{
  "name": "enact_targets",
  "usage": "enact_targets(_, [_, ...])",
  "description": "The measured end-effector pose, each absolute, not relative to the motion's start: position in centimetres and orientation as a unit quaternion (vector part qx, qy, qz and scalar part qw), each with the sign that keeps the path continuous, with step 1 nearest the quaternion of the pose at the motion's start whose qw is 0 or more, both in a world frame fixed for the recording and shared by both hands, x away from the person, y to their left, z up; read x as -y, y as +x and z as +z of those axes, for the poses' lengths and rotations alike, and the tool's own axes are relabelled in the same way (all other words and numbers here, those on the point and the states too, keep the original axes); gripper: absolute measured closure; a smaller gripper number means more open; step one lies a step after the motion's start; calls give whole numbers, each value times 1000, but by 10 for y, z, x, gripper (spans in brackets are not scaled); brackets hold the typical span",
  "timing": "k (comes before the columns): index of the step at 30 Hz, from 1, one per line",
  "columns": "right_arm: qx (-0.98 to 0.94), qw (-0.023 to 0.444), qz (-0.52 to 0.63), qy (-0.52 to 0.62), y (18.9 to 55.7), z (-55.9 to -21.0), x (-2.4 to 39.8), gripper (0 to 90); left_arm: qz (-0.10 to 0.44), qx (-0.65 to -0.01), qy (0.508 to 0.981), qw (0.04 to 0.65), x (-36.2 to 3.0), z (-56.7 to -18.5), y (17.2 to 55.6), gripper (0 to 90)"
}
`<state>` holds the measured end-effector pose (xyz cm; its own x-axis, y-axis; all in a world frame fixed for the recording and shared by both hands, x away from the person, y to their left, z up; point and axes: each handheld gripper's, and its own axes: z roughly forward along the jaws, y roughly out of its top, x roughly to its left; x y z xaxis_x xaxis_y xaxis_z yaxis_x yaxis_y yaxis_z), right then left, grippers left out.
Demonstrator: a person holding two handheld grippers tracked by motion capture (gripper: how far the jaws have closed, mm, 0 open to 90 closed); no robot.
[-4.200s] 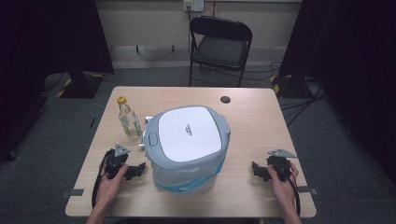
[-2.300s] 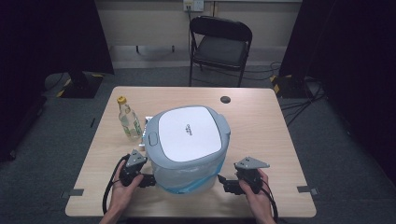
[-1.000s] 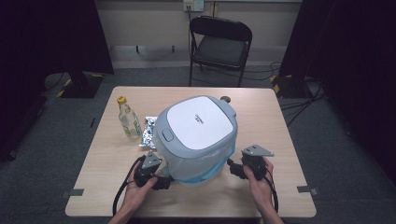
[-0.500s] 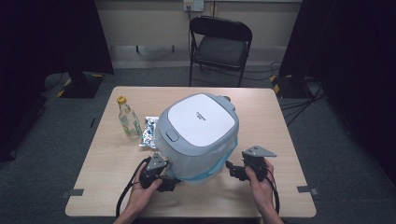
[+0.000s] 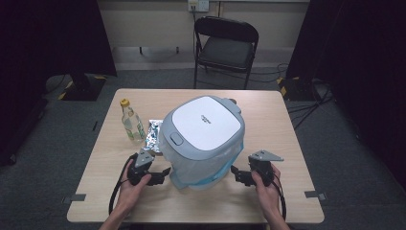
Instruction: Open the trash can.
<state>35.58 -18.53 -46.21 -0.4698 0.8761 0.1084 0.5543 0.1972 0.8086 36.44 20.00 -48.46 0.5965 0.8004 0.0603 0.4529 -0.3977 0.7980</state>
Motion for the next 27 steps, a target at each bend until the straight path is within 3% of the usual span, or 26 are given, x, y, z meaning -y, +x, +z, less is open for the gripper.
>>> enact_targets(4, [-749,189,418,478,357,-464,186,184,202,-395,810,383,-197,-492,369,197])
enact_targets(10, [-750,187,417,477,358,-465,187,178,189,-392,805,403,-194,-494,366,352])
enact_targets(17, [-753,207,406,474,362,-464,184,214,172,-393,803,414,-191,-496,364,394])
enact_targets(21, [-744,227,398,487,371,-465,183,287,148,-383,811,415,-182,-496,359,390])
enact_targets(23, [-742,235,393,490,377,-466,184,289,145,-380,814,414,-177,-497,358,329])
enact_targets(27, [-734,239,393,499,387,-471,189,296,128,-348,832,412,-161,-498,352,365])
